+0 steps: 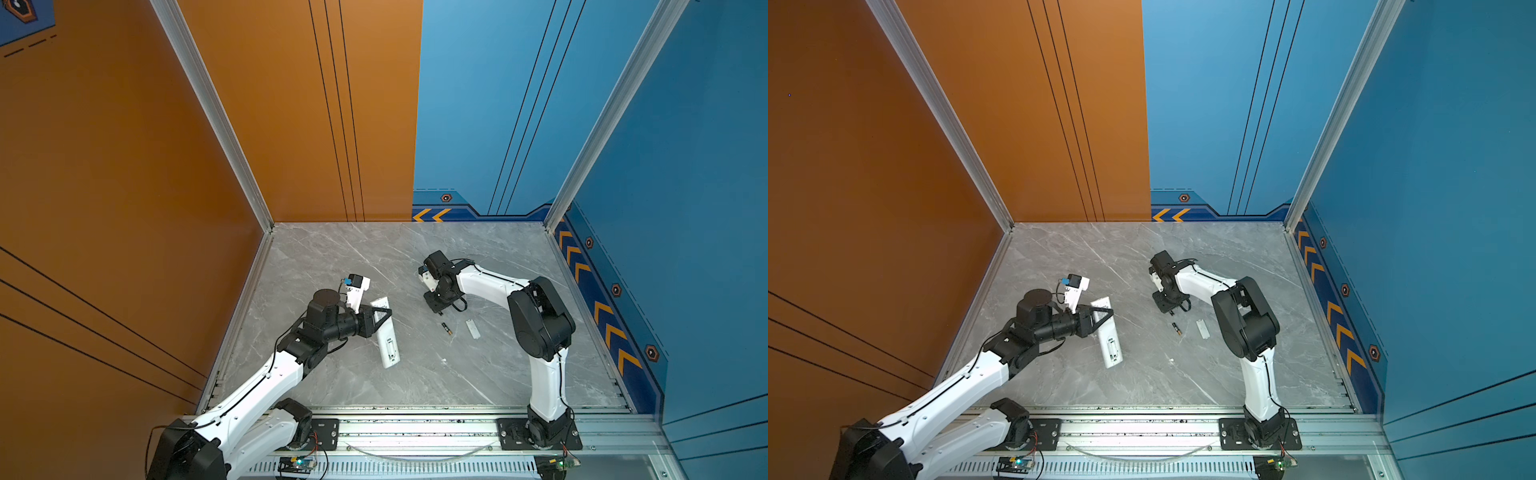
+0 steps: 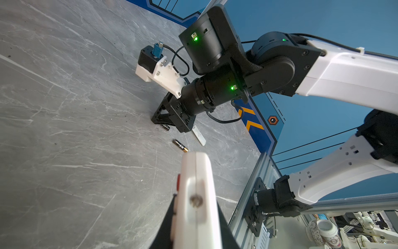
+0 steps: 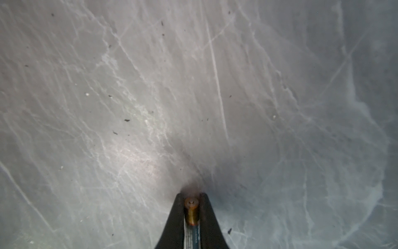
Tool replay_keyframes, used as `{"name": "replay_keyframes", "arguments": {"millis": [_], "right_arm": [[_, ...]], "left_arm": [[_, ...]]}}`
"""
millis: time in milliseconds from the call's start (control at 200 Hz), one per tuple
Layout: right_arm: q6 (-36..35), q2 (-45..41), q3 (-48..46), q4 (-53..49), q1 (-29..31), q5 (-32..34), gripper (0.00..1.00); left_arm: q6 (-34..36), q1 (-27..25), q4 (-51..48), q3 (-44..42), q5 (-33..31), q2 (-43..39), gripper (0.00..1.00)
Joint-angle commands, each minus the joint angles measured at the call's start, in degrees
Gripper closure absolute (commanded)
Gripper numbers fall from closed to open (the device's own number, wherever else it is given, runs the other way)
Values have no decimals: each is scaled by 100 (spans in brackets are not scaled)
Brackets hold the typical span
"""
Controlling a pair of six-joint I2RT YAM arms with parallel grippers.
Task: Load the batteries into the remote control
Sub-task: 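Lift the AA battery with the right gripper and carry it toward the remote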
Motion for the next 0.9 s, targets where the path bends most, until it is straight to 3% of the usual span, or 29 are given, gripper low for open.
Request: {"name": "replay_keyframes", "arguments": {"millis": [0, 340, 891], "right_arm": [[100, -94, -177, -128, 18, 139, 89], [170, -552, -183, -71, 118, 178, 100], [585, -2157, -1091, 719, 478, -54, 100]], "left_arm": [[-118, 40, 352, -82, 141, -23, 100], [-297, 40, 560, -199, -68, -31, 100], [-616, 55, 904, -446, -559, -97, 100]]}}
